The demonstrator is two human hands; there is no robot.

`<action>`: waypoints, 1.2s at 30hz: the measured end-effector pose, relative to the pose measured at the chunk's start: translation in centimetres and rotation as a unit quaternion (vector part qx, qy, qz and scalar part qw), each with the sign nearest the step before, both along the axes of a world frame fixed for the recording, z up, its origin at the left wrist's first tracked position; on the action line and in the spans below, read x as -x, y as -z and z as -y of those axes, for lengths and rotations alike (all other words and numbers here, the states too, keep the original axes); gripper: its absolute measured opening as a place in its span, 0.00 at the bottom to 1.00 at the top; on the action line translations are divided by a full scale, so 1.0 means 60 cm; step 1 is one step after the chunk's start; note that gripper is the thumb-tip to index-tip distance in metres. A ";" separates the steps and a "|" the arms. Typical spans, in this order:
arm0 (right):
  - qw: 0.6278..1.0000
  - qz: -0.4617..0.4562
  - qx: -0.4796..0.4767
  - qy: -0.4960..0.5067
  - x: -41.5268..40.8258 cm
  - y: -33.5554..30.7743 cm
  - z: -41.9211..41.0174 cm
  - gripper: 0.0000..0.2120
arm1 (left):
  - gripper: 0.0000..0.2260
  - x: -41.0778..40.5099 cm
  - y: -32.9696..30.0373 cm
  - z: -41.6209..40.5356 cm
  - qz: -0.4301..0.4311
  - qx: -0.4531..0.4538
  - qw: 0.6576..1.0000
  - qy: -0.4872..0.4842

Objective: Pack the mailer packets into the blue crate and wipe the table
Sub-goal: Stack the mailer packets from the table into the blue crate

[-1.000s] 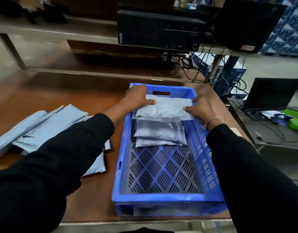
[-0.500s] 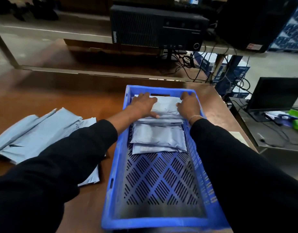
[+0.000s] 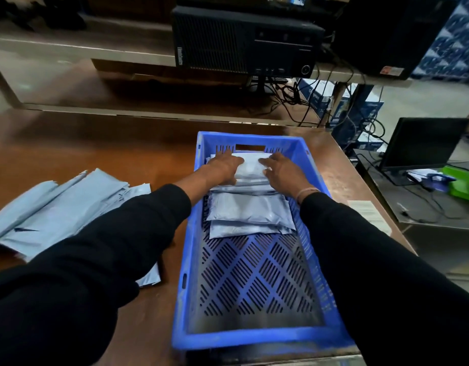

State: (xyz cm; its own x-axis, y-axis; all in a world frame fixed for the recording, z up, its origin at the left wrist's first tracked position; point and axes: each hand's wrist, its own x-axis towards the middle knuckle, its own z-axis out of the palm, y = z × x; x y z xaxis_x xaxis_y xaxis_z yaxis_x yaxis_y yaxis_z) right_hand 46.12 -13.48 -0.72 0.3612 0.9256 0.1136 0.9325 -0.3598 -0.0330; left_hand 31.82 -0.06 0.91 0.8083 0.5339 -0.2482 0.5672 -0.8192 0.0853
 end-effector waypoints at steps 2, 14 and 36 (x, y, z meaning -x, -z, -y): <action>0.999 -0.031 0.012 0.015 0.003 -0.002 -0.002 0.22 | 0.34 0.009 -0.009 0.002 -0.001 0.010 1.000 0.007; 0.979 -0.125 -0.158 -0.026 0.095 -0.054 -0.029 0.26 | 0.26 0.148 -0.051 -0.011 0.263 0.025 0.964 0.017; 0.859 -0.499 0.112 0.033 0.478 0.023 -0.304 0.07 | 0.09 0.574 0.022 -0.187 0.398 0.137 0.869 -0.259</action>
